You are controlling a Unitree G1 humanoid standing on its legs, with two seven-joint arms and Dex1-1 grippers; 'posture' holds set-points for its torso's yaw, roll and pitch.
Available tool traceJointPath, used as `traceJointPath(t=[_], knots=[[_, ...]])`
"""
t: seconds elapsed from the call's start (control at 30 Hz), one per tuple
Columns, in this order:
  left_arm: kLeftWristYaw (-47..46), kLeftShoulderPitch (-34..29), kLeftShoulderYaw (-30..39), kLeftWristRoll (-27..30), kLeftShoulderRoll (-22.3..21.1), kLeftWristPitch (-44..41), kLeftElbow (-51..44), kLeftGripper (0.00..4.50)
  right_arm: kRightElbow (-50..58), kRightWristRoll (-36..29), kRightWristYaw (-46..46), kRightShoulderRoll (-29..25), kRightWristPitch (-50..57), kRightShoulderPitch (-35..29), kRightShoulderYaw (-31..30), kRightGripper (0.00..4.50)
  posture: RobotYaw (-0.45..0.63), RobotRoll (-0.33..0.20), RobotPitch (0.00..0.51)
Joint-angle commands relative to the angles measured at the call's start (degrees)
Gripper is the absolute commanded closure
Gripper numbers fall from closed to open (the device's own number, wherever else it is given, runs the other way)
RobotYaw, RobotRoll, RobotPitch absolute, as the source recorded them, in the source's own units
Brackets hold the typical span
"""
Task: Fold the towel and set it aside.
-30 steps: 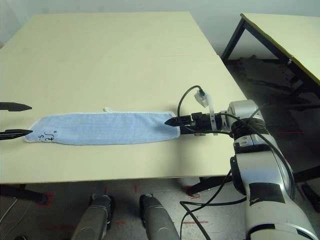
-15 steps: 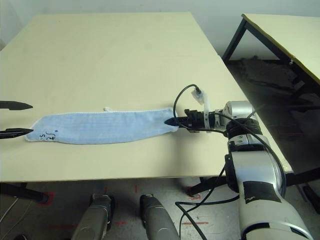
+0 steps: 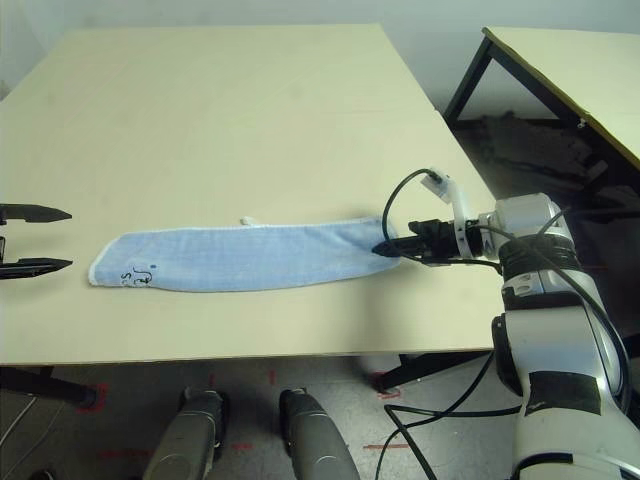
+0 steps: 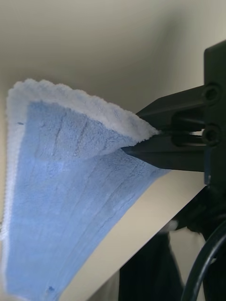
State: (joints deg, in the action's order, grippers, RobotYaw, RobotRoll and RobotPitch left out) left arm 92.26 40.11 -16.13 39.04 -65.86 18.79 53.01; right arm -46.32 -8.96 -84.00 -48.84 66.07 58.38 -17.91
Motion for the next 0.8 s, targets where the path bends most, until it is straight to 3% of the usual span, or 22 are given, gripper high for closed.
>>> traceJointPath(t=[0.03, 0.27, 0.4, 0.6, 0.8], knots=[[0.24, 0.41, -0.80, -0.84, 0.33, 0.28, 0.89, 0.00, 9.66, -0.77, 1.20, -0.49, 6.72, 2.35, -2.68, 4.48, 0.06, 0.000, 0.158], [0.24, 0.51, -0.68, -1.45, 1.06, 0.35, 1.47, 0.00, 29.81, -7.61, 10.73, 3.08, 24.77, 3.61, -1.58, 4.48, 0.06, 0.000, 0.164], [0.24, 0.07, -0.42, -1.35, 1.05, 0.28, 1.21, 0.00, 37.80, -14.05, 15.81, 3.78, 26.43, 0.27, -1.72, 4.48, 0.07, 0.000, 0.167], [0.24, -0.46, -0.09, -1.16, 0.48, 0.24, 1.19, 0.00, 39.06, -19.81, 25.43, 6.92, 26.43, -2.46, 1.78, 4.48, 0.08, 0.000, 0.169], [0.24, -0.58, 0.07, -0.99, 0.09, -0.06, 1.09, 0.00, 37.49, -23.52, 35.27, 13.65, 26.43, -3.48, 8.13, 4.48, 0.08, 0.000, 0.167]])
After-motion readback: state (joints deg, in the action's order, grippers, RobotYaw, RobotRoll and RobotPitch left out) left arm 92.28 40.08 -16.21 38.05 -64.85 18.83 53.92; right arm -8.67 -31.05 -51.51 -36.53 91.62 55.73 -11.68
